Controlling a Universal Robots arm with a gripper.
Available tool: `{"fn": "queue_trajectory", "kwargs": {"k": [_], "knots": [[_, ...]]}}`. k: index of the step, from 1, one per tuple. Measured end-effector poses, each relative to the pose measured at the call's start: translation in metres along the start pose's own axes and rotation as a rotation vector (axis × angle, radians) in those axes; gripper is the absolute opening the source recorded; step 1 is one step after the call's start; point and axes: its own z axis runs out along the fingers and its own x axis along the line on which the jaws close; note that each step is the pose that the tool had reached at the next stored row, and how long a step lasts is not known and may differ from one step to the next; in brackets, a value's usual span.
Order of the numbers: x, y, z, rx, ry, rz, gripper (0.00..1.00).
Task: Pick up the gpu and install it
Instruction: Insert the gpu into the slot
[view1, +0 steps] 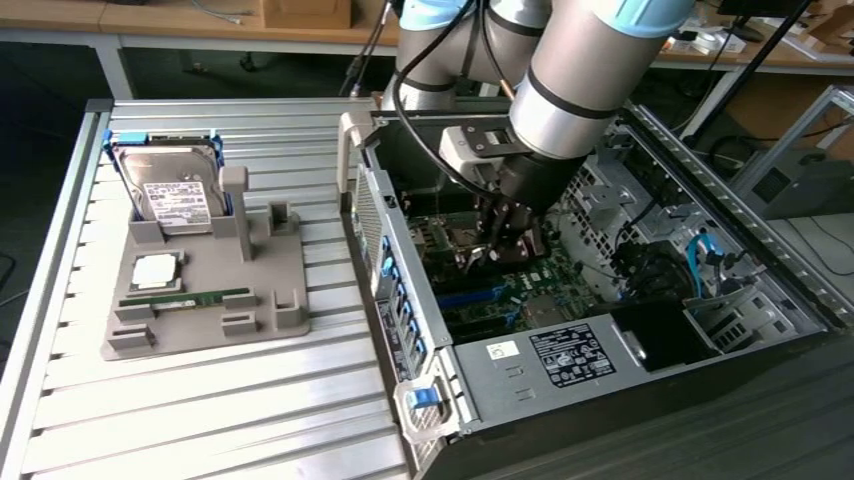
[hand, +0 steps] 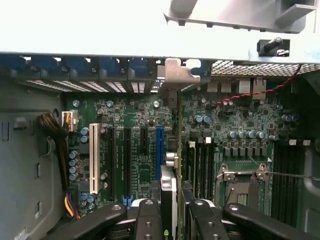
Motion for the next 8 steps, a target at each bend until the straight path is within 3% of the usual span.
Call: {"fn": "queue_trajectory", "kwargs": {"k": [5,6,8], "knots": [[0.0003,-0.0087,0.0016,-0.0001,0.0048,0.000,0.27],[0.0002,-0.0089,0.0016,-0.0003,0.0117,0.000,0.27],[0.0003,-0.0091,0.0017,-0.0009,0.0446,0.001,0.27]]}}
